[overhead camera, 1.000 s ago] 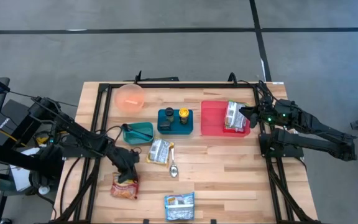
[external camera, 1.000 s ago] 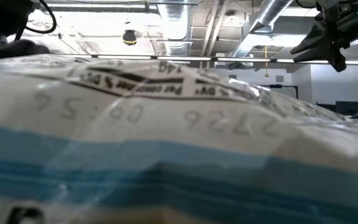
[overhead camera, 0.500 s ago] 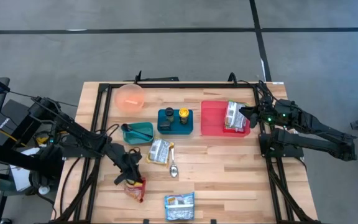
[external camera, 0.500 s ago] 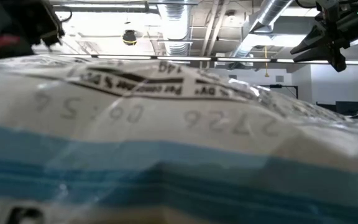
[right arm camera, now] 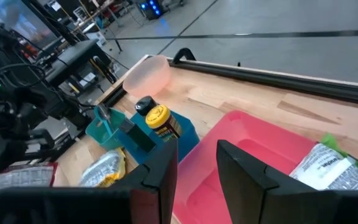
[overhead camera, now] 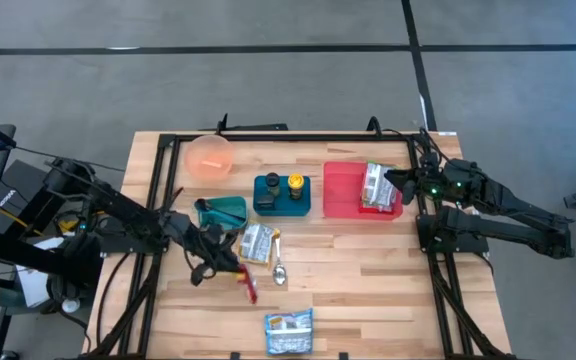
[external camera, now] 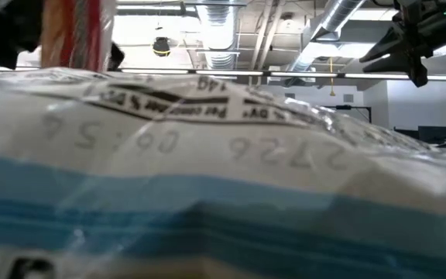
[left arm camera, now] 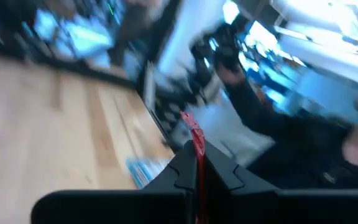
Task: Pick & Place Food Item
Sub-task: Put the dark red noodle pack into the pink bin
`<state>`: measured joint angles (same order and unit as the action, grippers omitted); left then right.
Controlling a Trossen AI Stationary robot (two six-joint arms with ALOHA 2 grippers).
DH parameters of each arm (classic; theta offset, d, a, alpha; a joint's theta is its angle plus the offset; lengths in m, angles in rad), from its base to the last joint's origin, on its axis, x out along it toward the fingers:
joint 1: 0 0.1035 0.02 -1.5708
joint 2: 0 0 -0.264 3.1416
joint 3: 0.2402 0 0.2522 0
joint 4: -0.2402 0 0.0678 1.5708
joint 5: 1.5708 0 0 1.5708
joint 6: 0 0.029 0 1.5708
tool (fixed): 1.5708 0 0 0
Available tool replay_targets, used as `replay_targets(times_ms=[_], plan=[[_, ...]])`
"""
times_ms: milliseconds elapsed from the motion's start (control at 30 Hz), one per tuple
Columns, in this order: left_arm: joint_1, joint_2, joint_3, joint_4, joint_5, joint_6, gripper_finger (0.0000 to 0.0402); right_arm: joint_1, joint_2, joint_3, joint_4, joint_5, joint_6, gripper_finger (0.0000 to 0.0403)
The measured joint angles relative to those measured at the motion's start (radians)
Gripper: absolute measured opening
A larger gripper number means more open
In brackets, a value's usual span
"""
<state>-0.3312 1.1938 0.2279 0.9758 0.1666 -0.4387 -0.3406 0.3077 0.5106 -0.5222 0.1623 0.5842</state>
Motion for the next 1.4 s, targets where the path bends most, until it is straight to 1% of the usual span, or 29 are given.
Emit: replay_targets(times_ms=[133,233,333,433,567,733,800,900,1100,1300,1400], plan=[[0.04,0.0,0.0,0.117,-0.088,0.097,0.0,0.0,0.0,0.0,0.012,0.0,0.0,0.0107],[0.068,0.0,0.0,0.211,-0.129,0.157,0.0,0.0,0.0,-0.002,0.027,0.0,-0.001,0.0107],[0.096,0.0,0.001,0.275,-0.151,0.2,0.0,0.0,0.001,-0.03,0.101,0.0,-0.007,0.0107],[0.122,0.0,0.001,0.3,-0.209,0.207,0.0,0.0,0.003,-0.065,0.174,0.0,-0.017,0.0107],[0.159,0.0,0.001,0.299,-0.294,0.207,0.0,0.0,0.036,-0.098,0.241,0.0,-0.06,0.0107],[0.196,0.0,0.014,0.296,-0.325,0.207,0.0,0.0,0.098,-0.115,0.33,-0.004,-0.101,0.0107],[0.202,0.0,0.032,0.29,-0.331,0.207,0.0,0.009,0.141,-0.115,0.383,-0.006,-0.12,0.0107],[0.212,0.0,0.07,0.233,-0.336,0.207,0.0,0.04,0.206,-0.115,0.454,-0.007,-0.154,0.0107],[0.235,0.0,0.123,0.109,-0.43,0.207,0.0,0.109,0.315,-0.115,0.587,-0.007,-0.187,0.0107],[0.255,0.0,0.129,0.101,-0.436,0.197,0.0,0.157,0.416,-0.115,0.684,-0.006,-0.215,0.0107],[0.255,0.0,0.129,0.101,-0.465,0.195,0.0,0.18,0.463,-0.115,0.742,-0.004,-0.229,0.0107]])
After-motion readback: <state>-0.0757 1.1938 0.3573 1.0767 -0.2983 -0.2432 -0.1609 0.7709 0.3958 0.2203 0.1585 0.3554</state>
